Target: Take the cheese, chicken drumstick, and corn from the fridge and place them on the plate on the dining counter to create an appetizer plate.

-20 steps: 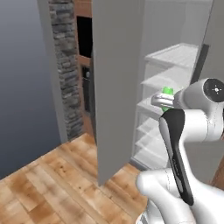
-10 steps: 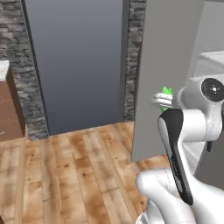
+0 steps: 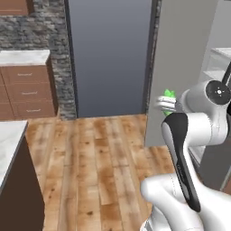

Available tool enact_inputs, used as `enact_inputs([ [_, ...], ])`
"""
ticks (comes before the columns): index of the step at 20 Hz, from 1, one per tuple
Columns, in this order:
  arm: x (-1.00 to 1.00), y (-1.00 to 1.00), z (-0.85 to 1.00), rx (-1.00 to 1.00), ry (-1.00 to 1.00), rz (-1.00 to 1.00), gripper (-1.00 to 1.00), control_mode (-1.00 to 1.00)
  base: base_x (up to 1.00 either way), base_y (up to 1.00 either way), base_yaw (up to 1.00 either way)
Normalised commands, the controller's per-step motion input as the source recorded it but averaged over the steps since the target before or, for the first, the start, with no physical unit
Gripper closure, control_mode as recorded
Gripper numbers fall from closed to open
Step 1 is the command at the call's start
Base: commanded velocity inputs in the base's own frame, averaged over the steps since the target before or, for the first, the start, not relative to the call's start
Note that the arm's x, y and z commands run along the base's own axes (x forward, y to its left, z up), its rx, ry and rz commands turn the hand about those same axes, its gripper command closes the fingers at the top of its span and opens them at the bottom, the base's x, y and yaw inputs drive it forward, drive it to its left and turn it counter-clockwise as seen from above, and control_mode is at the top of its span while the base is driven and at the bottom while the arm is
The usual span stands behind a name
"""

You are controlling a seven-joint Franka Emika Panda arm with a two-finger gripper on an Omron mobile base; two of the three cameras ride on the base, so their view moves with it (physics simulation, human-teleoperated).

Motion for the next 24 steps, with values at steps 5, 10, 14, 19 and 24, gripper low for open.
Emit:
enact_inputs([
  [5,0.0,0.0,0.0,0.0,0.0,0.0,1.0,1.0,-1.0,0.17,0.0],
  [10,0.0,0.0,0.0,0.0,0.0,0.0,1.0,1.0,-1.0,0.19,0.11],
  [14,0.0,0.0,0.0,0.0,0.0,0.0,1.0,1.0,-1.0,0.03,0.48],
  [19,0.0,0.0,0.0,0.0,0.0,0.0,1.0,1.0,-1.0,0.0,0.63],
  [24,0.0,0.0,0.0,0.0,0.0,0.0,1.0,1.0,-1.0,0.0,0.6],
])
